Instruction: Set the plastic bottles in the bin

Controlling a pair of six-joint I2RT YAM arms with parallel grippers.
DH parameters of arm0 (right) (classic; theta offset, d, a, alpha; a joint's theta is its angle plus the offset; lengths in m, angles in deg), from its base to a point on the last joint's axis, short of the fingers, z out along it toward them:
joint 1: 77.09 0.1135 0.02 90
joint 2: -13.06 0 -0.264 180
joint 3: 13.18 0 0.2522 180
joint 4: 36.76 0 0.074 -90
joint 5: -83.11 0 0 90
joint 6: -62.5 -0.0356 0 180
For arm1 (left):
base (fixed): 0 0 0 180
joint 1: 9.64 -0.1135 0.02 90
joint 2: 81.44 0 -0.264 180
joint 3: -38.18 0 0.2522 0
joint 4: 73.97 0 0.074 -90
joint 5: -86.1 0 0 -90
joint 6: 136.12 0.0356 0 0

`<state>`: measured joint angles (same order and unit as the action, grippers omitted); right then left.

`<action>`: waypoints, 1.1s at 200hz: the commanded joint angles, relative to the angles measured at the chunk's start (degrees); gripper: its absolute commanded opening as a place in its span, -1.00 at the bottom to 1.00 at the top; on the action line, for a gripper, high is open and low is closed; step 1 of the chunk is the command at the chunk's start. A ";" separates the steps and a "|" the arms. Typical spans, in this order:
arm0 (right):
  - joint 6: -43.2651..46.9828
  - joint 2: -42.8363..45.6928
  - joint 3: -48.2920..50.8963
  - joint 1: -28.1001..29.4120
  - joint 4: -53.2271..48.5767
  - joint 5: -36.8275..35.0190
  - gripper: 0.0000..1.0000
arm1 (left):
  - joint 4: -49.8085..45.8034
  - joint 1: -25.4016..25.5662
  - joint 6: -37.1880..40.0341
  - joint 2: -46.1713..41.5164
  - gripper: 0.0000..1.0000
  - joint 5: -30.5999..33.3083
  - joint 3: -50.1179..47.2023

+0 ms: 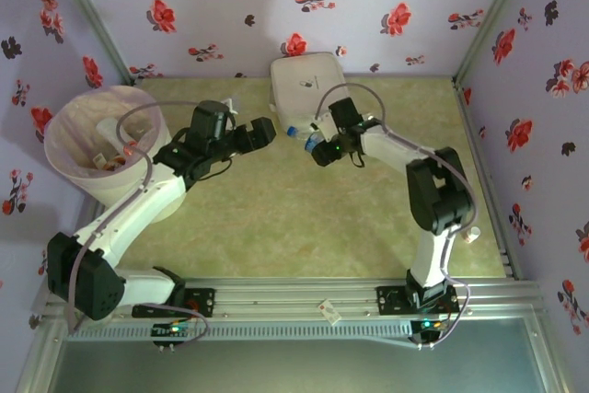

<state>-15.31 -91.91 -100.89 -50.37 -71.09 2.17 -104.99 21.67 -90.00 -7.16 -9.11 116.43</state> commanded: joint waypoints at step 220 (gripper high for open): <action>-31.78 21.99 25.35 8.79 42.97 7.95 0.11 | 25.03 4.81 -12.35 15.92 0.87 -8.76 2.99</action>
<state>-46.65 -69.22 -74.11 -41.75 -30.62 8.82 -82.09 26.26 -101.62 7.77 -16.74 117.54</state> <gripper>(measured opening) 0.628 0.948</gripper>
